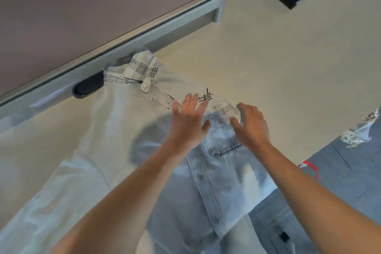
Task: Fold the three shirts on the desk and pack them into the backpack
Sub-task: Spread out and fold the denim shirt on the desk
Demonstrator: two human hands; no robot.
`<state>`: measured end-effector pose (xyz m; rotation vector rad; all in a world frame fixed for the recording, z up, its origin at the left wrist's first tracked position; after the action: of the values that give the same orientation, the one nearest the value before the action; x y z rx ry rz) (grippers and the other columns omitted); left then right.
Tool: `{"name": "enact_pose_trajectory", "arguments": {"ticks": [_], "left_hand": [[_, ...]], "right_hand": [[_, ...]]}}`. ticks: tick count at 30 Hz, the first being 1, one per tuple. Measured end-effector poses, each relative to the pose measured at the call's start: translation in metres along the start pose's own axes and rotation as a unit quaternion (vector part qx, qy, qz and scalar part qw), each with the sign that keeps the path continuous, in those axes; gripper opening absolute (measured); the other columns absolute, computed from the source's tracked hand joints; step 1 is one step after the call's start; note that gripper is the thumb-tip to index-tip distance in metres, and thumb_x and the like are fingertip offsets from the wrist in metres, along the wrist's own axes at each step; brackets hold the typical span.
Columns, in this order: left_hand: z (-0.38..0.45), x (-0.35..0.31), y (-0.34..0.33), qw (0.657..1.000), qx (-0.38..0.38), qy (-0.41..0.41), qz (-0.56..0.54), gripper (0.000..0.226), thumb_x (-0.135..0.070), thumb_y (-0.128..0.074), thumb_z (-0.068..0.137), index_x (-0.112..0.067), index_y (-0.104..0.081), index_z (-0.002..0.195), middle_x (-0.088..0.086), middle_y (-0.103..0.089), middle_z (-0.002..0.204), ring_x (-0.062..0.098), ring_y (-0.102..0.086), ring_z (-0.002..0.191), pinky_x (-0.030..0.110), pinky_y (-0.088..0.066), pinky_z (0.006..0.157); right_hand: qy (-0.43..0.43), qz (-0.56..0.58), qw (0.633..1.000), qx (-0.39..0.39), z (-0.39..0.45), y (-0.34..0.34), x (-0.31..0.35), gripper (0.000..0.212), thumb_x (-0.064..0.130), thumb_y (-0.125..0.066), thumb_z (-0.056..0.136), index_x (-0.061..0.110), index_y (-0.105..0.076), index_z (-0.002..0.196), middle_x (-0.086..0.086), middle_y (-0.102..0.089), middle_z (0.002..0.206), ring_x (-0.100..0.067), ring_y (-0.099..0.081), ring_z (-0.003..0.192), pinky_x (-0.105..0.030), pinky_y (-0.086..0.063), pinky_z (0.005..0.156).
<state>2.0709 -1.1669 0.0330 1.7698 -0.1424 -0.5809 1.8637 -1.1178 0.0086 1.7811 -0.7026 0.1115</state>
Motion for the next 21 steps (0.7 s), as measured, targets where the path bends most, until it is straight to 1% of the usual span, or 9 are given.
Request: {"name": "enact_pose_trajectory", "arguments": {"ticks": [2, 4, 7, 10, 12, 14, 16, 18, 21], "left_hand": [[0.007, -0.016, -0.005, 1.000, 0.021, -0.018, 0.014, 0.059, -0.036, -0.060, 0.098, -0.021, -0.043, 0.152, 0.012, -0.033, 0.164, 0.029, -0.023, 0.156, 0.064, -0.017, 0.122], [0.014, -0.025, -0.006, 0.999, 0.030, -0.029, 0.029, 0.057, -0.034, -0.056, 0.101, -0.021, -0.041, 0.154, 0.012, -0.032, 0.165, 0.028, -0.020, 0.157, 0.065, -0.014, 0.123], [0.030, -0.033, -0.001, 0.997, 0.048, -0.063, 0.019, 0.056, -0.027, -0.056, 0.103, -0.019, -0.040, 0.156, 0.012, -0.028, 0.167, 0.029, -0.016, 0.158, 0.063, -0.012, 0.125], [0.050, -0.035, 0.003, 0.992, 0.080, -0.098, -0.003, 0.056, -0.017, -0.052, 0.104, -0.019, -0.037, 0.158, 0.009, -0.023, 0.169, 0.028, -0.011, 0.159, 0.061, -0.009, 0.126], [0.061, -0.036, 0.003, 0.987, 0.104, -0.119, -0.013, 0.054, -0.011, -0.048, 0.105, -0.020, -0.038, 0.157, 0.004, -0.030, 0.168, 0.025, -0.012, 0.159, 0.060, -0.007, 0.127], [0.067, -0.038, 0.003, 0.980, 0.148, -0.130, -0.036, 0.054, -0.006, -0.046, 0.103, -0.022, -0.044, 0.154, -0.003, -0.045, 0.157, 0.021, -0.017, 0.157, 0.059, -0.001, 0.127], [0.065, -0.038, 0.005, 0.975, 0.173, -0.137, -0.038, 0.052, -0.006, -0.050, 0.100, -0.025, -0.053, 0.148, -0.005, -0.056, 0.136, 0.018, -0.029, 0.150, 0.058, 0.003, 0.127], [0.058, -0.033, 0.005, 0.975, 0.166, -0.148, -0.028, 0.047, -0.010, -0.055, 0.099, -0.028, -0.060, 0.143, -0.004, -0.055, 0.118, 0.019, -0.039, 0.137, 0.056, 0.004, 0.127], [0.038, -0.021, 0.005, 0.977, 0.136, -0.165, -0.010, 0.048, -0.013, -0.061, 0.097, -0.027, -0.061, 0.143, -0.001, -0.052, 0.110, 0.024, -0.045, 0.124, 0.058, -0.001, 0.126]], "right_hand": [[0.017, -0.001, 1.000, 0.005, -0.008, -0.001, -0.013, 0.053, 0.038, -0.058, 0.099, 0.016, -0.055, 0.147, -0.013, -0.060, 0.138, -0.037, -0.054, 0.125, -0.044, -0.042, 0.104], [0.038, 0.019, 0.999, 0.009, -0.014, -0.001, -0.018, 0.055, 0.034, -0.064, 0.097, 0.018, -0.054, 0.149, -0.011, -0.062, 0.132, -0.033, -0.057, 0.121, -0.043, -0.042, 0.104], [0.059, 0.025, 0.998, 0.013, -0.024, -0.003, -0.020, 0.057, 0.033, -0.063, 0.098, 0.024, -0.048, 0.152, -0.004, -0.055, 0.128, -0.028, -0.056, 0.118, -0.043, -0.043, 0.105], [0.085, 0.053, 0.995, -0.016, -0.036, -0.007, -0.025, 0.054, 0.027, -0.066, 0.095, 0.022, -0.053, 0.147, -0.002, -0.053, 0.125, -0.027, -0.058, 0.112, -0.043, -0.051, 0.096], [0.119, 0.058, 0.990, -0.047, -0.046, -0.010, -0.026, 0.051, 0.025, -0.068, 0.093, 0.019, -0.057, 0.143, -0.003, -0.055, 0.125, -0.027, -0.059, 0.112, -0.047, -0.052, 0.095], [0.137, 0.049, 0.988, -0.056, -0.055, -0.010, -0.025, 0.053, 0.028, -0.068, 0.093, 0.018, -0.057, 0.144, -0.003, -0.054, 0.131, -0.027, -0.056, 0.117, -0.046, -0.050, 0.101], [0.147, 0.039, 0.987, -0.054, -0.064, -0.009, -0.021, 0.055, 0.030, -0.067, 0.094, 0.019, -0.056, 0.147, -0.002, -0.053, 0.137, -0.027, -0.053, 0.122, -0.044, -0.048, 0.105], [0.151, 0.045, 0.986, -0.051, -0.071, -0.009, -0.018, 0.055, 0.030, -0.065, 0.094, 0.020, -0.056, 0.148, -0.001, -0.053, 0.139, -0.027, -0.053, 0.121, -0.044, -0.049, 0.104], [0.154, 0.060, 0.985, -0.051, -0.082, -0.011, -0.015, 0.051, 0.029, -0.065, 0.094, 0.021, -0.059, 0.144, 0.000, -0.055, 0.140, -0.027, -0.052, 0.123, -0.046, -0.051, 0.102]]}}
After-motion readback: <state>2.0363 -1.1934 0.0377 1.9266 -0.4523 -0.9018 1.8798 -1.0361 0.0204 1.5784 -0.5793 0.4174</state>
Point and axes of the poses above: each hand's wrist, its own z-axis towards the middle knuckle, its own y-axis out of the back of the hand, x = y × z, the point moved 1 cm from there along z, towards the middle knuckle
